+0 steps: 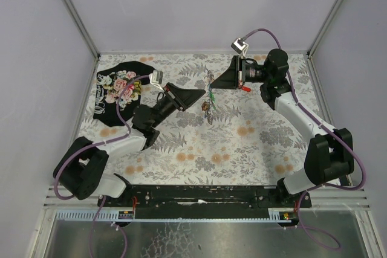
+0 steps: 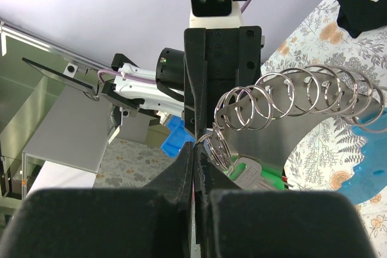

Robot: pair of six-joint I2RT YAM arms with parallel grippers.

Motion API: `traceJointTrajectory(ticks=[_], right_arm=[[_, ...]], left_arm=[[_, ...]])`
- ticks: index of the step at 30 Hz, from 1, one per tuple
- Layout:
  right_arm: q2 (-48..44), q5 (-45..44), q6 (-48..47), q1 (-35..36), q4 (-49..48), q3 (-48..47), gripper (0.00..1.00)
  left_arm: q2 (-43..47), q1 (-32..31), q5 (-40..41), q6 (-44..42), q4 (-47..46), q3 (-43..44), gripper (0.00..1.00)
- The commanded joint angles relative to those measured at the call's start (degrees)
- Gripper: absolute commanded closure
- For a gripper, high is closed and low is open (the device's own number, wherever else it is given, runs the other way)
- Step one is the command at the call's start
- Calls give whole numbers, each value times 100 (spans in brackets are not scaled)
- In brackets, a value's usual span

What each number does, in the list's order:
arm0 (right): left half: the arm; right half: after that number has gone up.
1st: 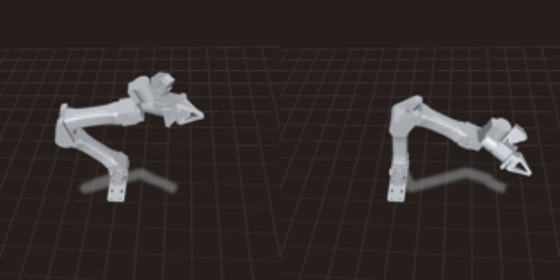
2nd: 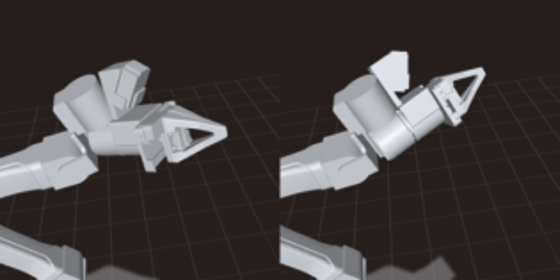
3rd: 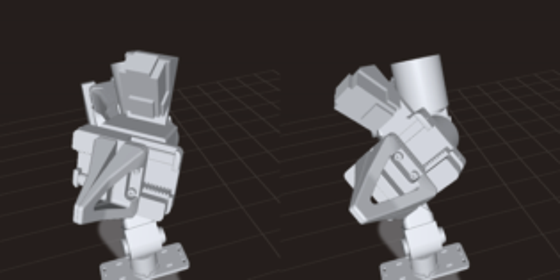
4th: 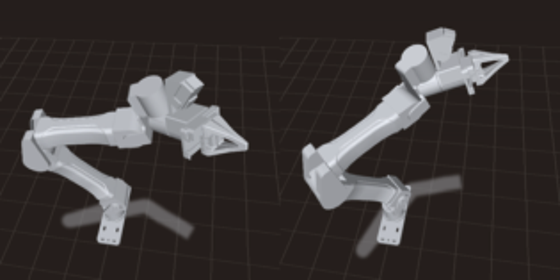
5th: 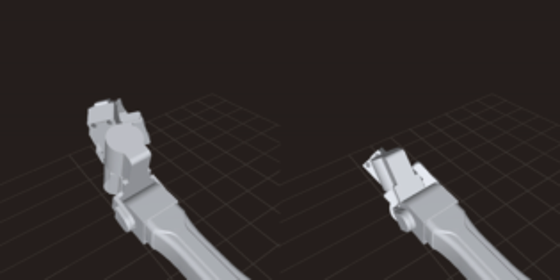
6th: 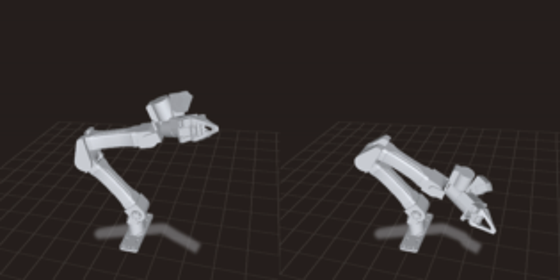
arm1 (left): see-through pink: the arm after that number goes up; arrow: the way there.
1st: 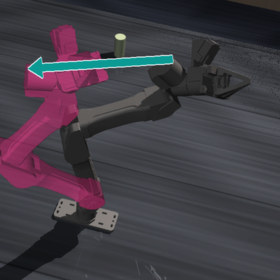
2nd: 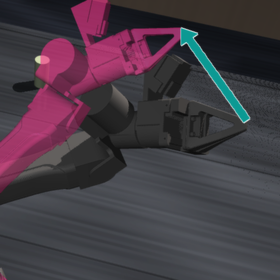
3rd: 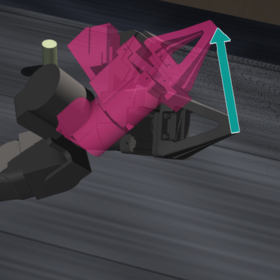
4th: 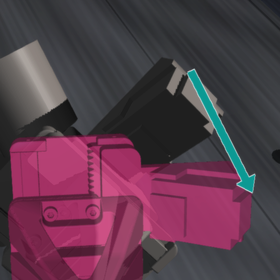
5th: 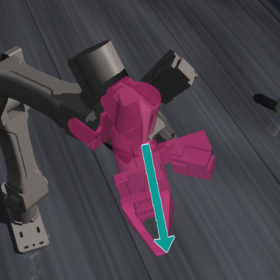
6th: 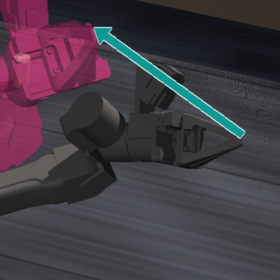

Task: Remove the keys from the keyring
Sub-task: Remove the key from the keyring.

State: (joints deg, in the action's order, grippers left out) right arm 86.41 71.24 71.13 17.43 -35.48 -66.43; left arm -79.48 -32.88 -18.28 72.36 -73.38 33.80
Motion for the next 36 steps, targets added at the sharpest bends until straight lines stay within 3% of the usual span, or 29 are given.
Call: traceJointTrajectory(ticks=[1, 20, 36], right_arm=[[-30, 109, 94, -32, -450, -54, 100], [34, 122, 76, -36, -477, -22, 100], [25, 155, 149, -38, -570, -91, 100]], left_arm=[[-117, 45, -187, 81, -457, 223, 70], [-398, 45, -427, 358, -848, 424, 72], [80, 98, -120, -283, 154, 225, 70]])
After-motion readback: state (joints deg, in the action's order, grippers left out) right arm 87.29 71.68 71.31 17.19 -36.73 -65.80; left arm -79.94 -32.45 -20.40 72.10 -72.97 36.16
